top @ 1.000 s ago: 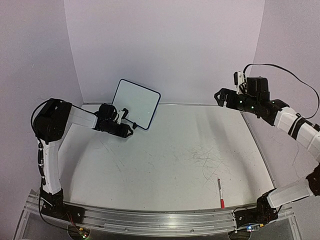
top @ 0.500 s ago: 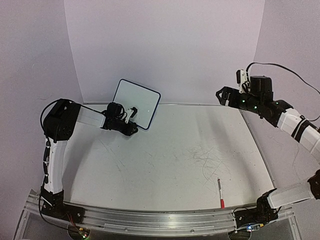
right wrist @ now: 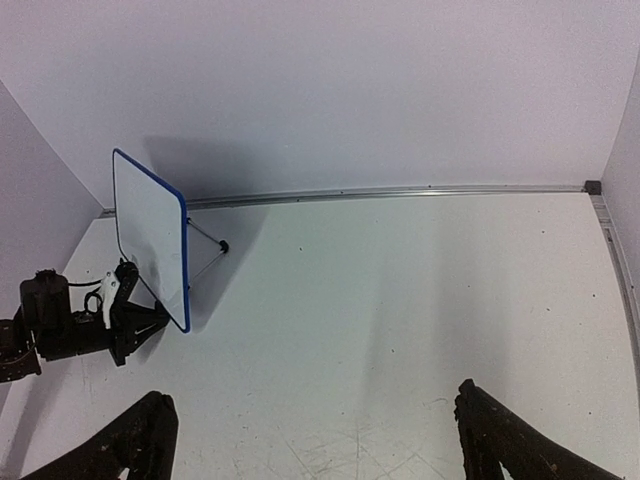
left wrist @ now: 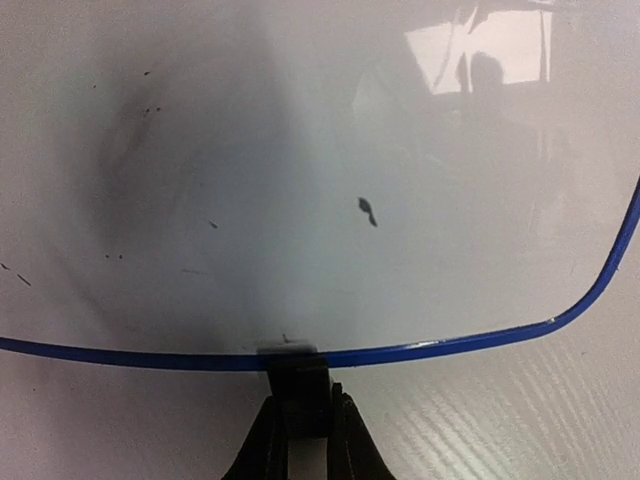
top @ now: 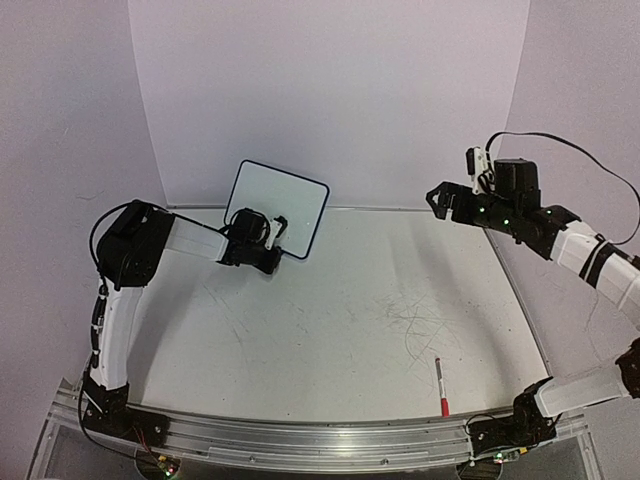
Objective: Write a sentence on the whiteboard
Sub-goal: Move the whiteboard to the corner of the board.
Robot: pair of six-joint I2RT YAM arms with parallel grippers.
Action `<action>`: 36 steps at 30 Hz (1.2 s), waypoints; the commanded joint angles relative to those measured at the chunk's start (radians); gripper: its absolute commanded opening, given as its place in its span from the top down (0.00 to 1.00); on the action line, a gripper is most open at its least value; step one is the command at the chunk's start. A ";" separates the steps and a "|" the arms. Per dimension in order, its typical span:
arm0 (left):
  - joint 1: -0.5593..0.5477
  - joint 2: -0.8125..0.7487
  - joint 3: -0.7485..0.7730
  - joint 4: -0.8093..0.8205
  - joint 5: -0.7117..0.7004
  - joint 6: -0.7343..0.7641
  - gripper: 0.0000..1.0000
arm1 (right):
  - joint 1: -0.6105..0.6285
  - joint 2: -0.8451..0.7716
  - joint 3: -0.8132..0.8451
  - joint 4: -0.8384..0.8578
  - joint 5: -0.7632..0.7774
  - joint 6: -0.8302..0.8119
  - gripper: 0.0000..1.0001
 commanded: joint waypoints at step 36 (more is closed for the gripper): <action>-0.364 -0.450 -0.283 -0.096 -0.426 -0.481 0.32 | 0.358 0.513 0.173 0.040 0.195 0.245 0.04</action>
